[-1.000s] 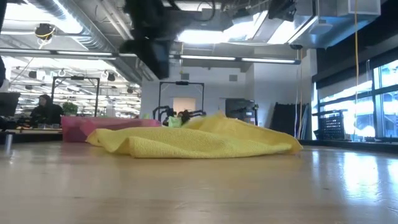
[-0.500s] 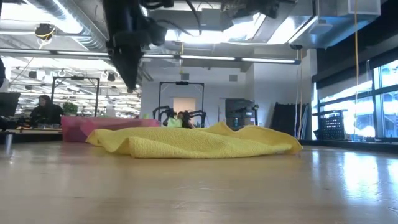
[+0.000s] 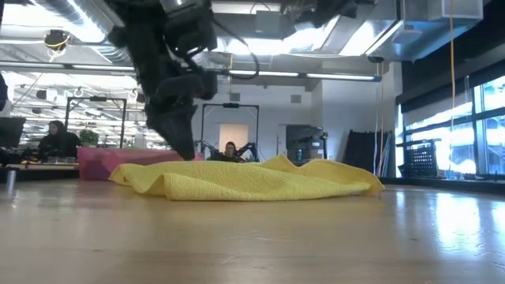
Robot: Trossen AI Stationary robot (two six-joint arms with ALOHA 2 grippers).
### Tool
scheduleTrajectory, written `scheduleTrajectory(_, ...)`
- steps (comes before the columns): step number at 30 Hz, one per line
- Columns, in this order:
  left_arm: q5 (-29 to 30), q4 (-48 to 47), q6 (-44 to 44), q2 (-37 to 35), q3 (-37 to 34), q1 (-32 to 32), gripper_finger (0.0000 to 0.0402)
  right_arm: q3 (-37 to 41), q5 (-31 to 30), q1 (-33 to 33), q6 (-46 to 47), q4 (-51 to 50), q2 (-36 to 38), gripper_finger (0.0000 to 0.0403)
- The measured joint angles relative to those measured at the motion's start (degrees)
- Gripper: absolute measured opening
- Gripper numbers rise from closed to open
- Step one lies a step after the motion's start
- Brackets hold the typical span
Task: Fold microfiber towels
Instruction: Fold the yellow microfiber towel
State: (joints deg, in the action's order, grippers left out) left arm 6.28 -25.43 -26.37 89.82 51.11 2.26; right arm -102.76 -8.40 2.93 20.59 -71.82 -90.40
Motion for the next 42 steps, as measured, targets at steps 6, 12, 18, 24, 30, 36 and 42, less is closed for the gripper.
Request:
scheduleTrajectory(6, -1.09, 5.99, -0.86, 0.02, -6.09, 0.82, 0.0048, 0.0, 0.07, -3.63, 4.83, 10.66, -3.09, 0.0068)
scheduleTrajectory(12, -0.94, 6.33, -1.59, 0.04, -9.96, 0.84, 0.005, 0.01, 1.0, -6.79, 8.78, 16.19, -10.18, 0.0068)
scheduleTrajectory(18, -0.26, 7.41, -2.99, -0.04, -10.79, -0.28, 0.0046, 0.02, 2.47, -9.63, 13.74, 21.03, -14.68, 0.0068)
scheduleTrajectory(24, -3.48, 6.68, -4.96, -0.07, -10.77, -2.54, 0.0049, 0.02, 2.49, -11.02, 14.99, 17.8, -17.41, 0.0068)
scheduleTrajectory(30, 3.66, -6.48, -17.74, -0.37, -10.53, -4.91, 0.0043, 0.04, 2.46, -11.03, 17.57, 13.26, -17.06, 0.0068)
scheduleTrajectory(36, 7.75, -15.05, -27.32, -1.77, -10.9, -5.57, 0.0042, 0.04, 2.1, -11.11, 16.79, 9.89, -16.8, 0.0068)
scheduleTrajectory(42, 10.09, -15.32, -38.84, -6.35, -11.1, -6.68, 0.0042, 0.0, -2.4, -10.55, 9.28, 10.3, -19.65, 0.0068)
